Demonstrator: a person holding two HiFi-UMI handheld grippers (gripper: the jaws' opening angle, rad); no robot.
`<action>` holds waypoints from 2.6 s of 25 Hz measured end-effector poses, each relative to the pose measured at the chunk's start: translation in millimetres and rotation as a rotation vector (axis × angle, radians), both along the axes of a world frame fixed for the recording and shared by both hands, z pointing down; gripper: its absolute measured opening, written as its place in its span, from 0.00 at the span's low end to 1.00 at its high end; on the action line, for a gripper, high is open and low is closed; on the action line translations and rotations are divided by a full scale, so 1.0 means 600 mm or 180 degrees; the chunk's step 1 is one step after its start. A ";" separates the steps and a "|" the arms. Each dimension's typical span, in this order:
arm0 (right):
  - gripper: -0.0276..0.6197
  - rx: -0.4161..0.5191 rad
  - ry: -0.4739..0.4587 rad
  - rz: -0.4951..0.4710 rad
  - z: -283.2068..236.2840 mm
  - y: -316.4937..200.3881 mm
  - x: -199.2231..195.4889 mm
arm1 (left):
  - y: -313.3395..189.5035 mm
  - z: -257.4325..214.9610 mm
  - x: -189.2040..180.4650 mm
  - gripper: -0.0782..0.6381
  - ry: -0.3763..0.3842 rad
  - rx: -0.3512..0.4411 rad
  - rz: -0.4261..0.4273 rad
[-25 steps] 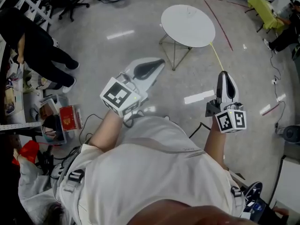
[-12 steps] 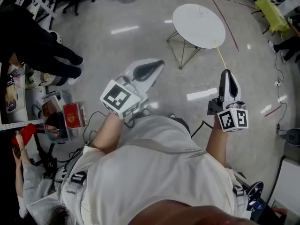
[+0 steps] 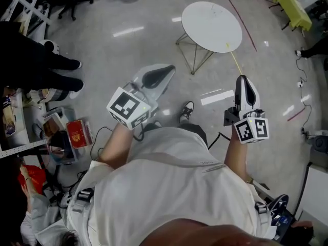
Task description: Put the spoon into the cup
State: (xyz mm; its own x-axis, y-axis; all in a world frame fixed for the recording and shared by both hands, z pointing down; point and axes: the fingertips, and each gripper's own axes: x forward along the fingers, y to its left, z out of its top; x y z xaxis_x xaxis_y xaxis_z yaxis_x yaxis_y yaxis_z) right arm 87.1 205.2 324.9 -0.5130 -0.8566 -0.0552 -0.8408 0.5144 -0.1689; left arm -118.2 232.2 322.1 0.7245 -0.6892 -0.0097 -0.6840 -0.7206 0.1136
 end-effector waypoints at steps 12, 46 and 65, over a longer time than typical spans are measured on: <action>0.06 0.0003 -0.0131 0.0025 -0.005 -0.259 0.168 | -0.248 -0.032 0.179 0.11 -0.0238 0.0074 0.0051; 0.06 -0.0595 0.0190 0.0259 0.123 -0.856 0.204 | -0.863 0.079 0.173 0.11 -0.0152 -0.0343 0.0116; 0.06 -0.1231 0.1210 0.0265 0.258 -1.114 0.136 | -1.087 0.087 0.148 0.11 -0.0310 -0.0376 0.0293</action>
